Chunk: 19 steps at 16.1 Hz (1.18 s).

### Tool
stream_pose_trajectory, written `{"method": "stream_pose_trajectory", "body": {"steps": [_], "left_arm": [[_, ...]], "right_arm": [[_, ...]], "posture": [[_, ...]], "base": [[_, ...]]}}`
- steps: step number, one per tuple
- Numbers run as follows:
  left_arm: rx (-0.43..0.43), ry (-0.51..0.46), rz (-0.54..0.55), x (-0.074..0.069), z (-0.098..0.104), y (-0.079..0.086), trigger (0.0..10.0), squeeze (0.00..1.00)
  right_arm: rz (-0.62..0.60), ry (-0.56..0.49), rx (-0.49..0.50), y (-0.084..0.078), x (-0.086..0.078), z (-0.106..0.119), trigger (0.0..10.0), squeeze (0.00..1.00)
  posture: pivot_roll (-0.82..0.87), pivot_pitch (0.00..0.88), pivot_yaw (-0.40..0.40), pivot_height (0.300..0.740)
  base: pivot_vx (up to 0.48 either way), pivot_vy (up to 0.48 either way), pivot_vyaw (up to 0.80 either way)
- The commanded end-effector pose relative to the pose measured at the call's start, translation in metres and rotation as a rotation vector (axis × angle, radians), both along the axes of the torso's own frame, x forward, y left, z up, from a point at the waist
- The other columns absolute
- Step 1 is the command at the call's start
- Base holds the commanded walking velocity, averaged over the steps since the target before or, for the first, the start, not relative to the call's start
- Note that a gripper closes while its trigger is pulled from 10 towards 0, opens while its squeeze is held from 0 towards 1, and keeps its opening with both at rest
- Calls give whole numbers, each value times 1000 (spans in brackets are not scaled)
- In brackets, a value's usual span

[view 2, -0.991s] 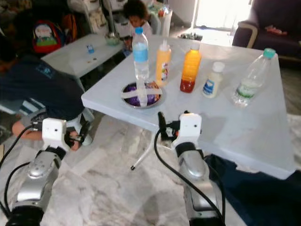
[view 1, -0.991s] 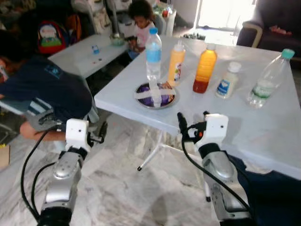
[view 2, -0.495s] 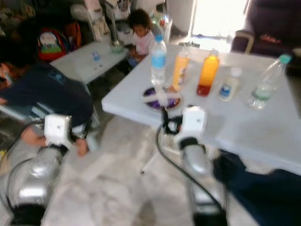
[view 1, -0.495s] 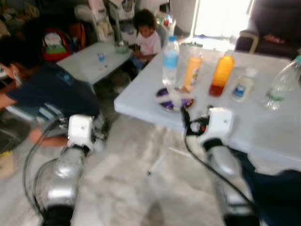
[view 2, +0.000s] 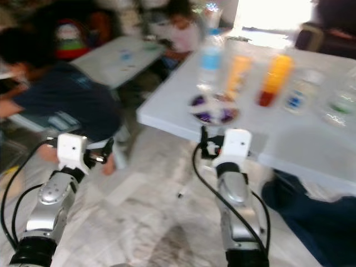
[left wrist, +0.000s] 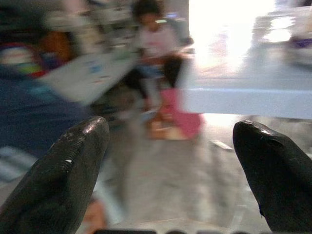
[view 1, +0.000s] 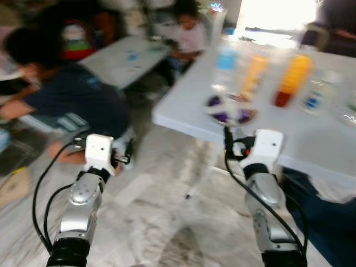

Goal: Restocking fridge

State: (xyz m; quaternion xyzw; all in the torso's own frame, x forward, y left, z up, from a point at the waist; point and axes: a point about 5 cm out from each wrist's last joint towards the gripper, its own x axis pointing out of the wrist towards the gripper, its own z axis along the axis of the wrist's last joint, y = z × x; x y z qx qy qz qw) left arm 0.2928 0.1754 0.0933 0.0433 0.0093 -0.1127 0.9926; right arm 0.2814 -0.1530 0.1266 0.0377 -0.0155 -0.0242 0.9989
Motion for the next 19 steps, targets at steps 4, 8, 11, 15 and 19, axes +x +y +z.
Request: {"method": "stream_pose_trajectory", "body": {"steps": [4,8,11,15,19], "left_arm": [[-10,-45,-28,0,8,-6,10000,0],[-16,-41,-24,1,8,-5,10000,0],[-57,-5,-12,2,5,-4,10000,0],[-49,-15,-10,2,6,-3,10000,0],[-42,-30,-7,2,7,-4,10000,0]], "right_arm": [[-5,-2,7,-2,1,3,10000,0],[5,-2,9,-1,1,3,10000,0],[13,-2,11,0,1,2,10000,0],[18,0,11,1,0,2,10000,0],[18,5,6,1,-1,1,10000,0]], "posture": [[-21,21,32,740],[-21,25,30,740],[-20,26,28,740],[-21,28,27,740],[-21,31,24,740]], "base": [[375,0,-733],[480,0,0],[439,85,0],[383,288,0],[261,247,0]]}}
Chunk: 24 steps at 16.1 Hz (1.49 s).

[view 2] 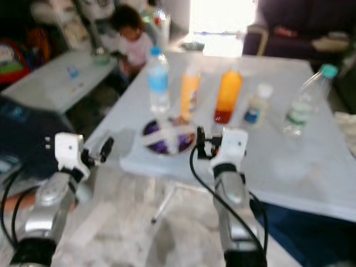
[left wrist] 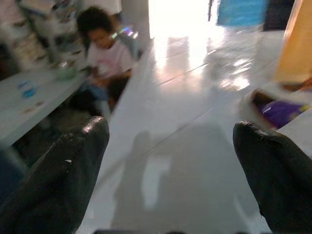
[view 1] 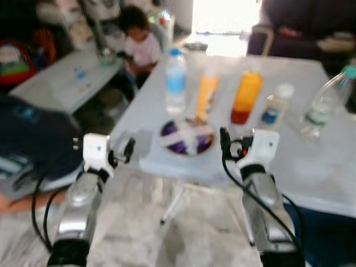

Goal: Restocking fridge

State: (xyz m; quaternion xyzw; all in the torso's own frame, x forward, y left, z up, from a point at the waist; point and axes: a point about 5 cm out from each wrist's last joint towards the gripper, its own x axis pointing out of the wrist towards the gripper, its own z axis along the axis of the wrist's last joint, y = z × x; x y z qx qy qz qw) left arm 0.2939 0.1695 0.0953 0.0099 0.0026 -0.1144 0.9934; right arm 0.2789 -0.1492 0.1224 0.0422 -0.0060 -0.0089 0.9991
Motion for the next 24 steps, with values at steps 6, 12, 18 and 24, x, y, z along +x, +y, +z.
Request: {"method": "stream_pose_trajectory", "body": {"steps": [6,12,18,24], "left_arm": [[40,-33,0,-1,6,7,10000,0],[63,-47,20,0,10,15,10000,0],[70,-58,22,2,12,15,10000,0],[64,-56,19,-1,10,11,10000,0]], "right_arm": [[22,31,17,7,-2,-4,10000,0],[26,174,132,10,-7,-22,10000,0],[128,254,164,28,1,-21,10000,0],[221,316,205,36,-1,-20,10000,0]], "posture": [[-13,36,20,740],[-2,40,14,740],[3,45,16,740],[4,48,7,740]], "base": [[0,0,0],[0,0,0],[0,0,0],[0,0,0]]}}
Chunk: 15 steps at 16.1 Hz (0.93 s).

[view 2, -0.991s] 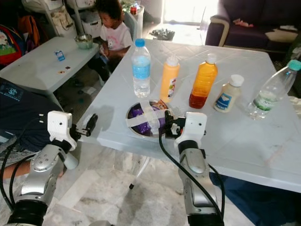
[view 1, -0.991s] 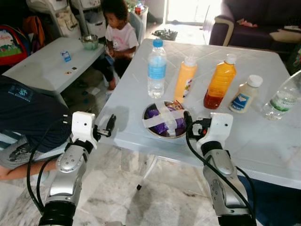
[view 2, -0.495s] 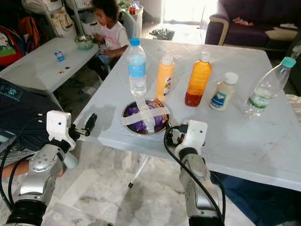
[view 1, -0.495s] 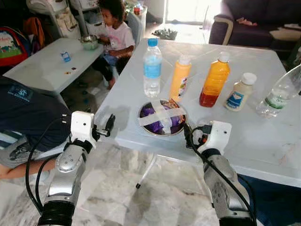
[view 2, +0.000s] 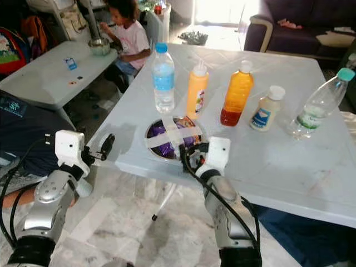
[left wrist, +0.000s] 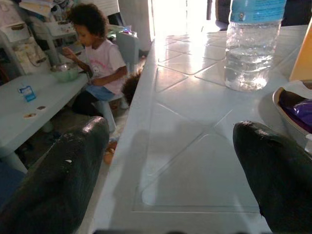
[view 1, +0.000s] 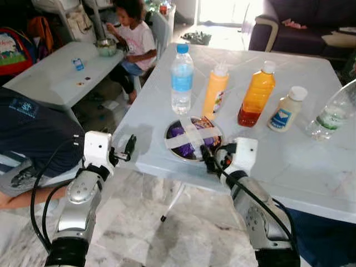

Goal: Restocking fridge

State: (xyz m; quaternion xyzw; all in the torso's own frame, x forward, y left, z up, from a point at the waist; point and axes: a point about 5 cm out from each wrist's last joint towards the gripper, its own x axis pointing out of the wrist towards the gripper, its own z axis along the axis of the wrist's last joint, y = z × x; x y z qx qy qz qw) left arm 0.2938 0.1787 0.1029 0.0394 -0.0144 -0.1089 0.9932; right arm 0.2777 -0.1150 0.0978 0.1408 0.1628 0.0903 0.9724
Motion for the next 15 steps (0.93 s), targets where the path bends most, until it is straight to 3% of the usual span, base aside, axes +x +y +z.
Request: {"method": "stream_pose_trajectory", "body": {"steps": [1,3,4,5,6,11,12,13,14,15], "left_arm": [[9,-15,8,-1,3,1,10000,0],[8,-14,8,0,2,1,10000,0],[8,-14,7,1,3,1,10000,0],[8,-15,6,1,3,1,10000,0],[6,-16,6,2,3,0,10000,0],[3,-20,7,2,4,-1,10000,0],[3,-21,9,2,4,0,10000,0],[4,-22,10,2,4,0,10000,0],[5,-23,11,2,4,0,10000,0],[5,-23,10,2,4,0,10000,0]], "right_arm": [[7,33,-4,1,-1,0,10000,0],[-6,77,36,-1,-2,-1,10000,0],[-28,119,60,-4,-1,-4,8667,0],[-49,139,78,-7,-1,-7,2353,0],[-56,144,82,-8,0,-7,0,0],[-156,164,83,-23,12,-2,0,0],[-182,161,77,-29,15,0,706,0],[-190,157,72,-33,18,1,1882,0],[-194,154,73,-35,21,3,2392,0],[-196,152,76,-36,23,4,6902,0]], "posture": [[3,49,8,740],[-2,48,9,740],[-4,48,9,740],[-3,48,9,740],[-2,48,9,740],[2,50,7,740],[1,50,7,740],[0,51,8,740],[0,50,8,740],[0,50,9,740]], "base": [[0,0,0],[0,0,0],[0,0,0],[0,0,0],[0,0,0],[0,0,0],[0,0,0],[0,0,0],[0,0,0],[0,0,0]]}}
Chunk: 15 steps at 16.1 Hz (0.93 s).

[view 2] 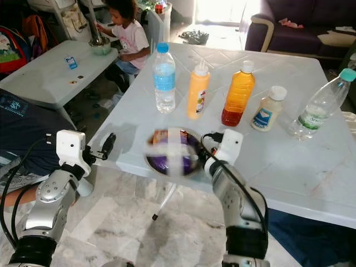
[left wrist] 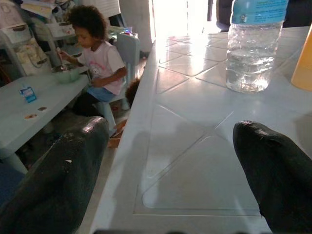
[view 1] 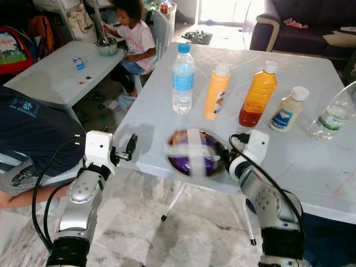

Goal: Restocking fridge

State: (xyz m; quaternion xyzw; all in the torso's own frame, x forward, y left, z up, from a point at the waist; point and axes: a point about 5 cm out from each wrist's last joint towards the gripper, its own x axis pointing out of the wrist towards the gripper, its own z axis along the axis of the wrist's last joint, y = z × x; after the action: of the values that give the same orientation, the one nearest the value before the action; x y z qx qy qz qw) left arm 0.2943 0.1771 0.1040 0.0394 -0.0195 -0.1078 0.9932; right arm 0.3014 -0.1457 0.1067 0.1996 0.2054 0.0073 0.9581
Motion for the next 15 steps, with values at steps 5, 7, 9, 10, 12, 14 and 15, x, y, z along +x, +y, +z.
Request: {"method": "stream_pose_trajectory", "body": {"steps": [5,7,9,10,12,14,15], "left_arm": [[8,-21,13,3,5,3,10000,0],[8,-24,12,2,5,2,10000,0],[6,-25,12,2,5,2,10000,0],[6,-25,13,2,5,2,10000,0],[6,-25,14,2,5,2,10000,0],[6,-25,13,2,5,2,10000,0],[5,-25,11,2,5,1,10000,0]], "right_arm": [[-52,15,14,-5,6,1,10000,0],[-50,12,32,-2,6,4,10000,0],[18,21,53,7,3,4,10000,0],[52,39,39,8,0,3,10000,0],[107,29,-19,8,-2,5,10000,0],[152,38,-27,7,-1,5,10000,0],[146,48,-36,1,0,5,10000,0]], "posture": [[3,48,6,740],[3,48,6,740],[3,50,4,740],[2,50,4,740],[-1,50,4,740],[-4,49,3,740],[-3,48,-1,740]], "base": [[0,0,0],[0,0,0],[0,0,0],[0,0,0],[0,0,0],[0,0,0],[0,0,0]]}}
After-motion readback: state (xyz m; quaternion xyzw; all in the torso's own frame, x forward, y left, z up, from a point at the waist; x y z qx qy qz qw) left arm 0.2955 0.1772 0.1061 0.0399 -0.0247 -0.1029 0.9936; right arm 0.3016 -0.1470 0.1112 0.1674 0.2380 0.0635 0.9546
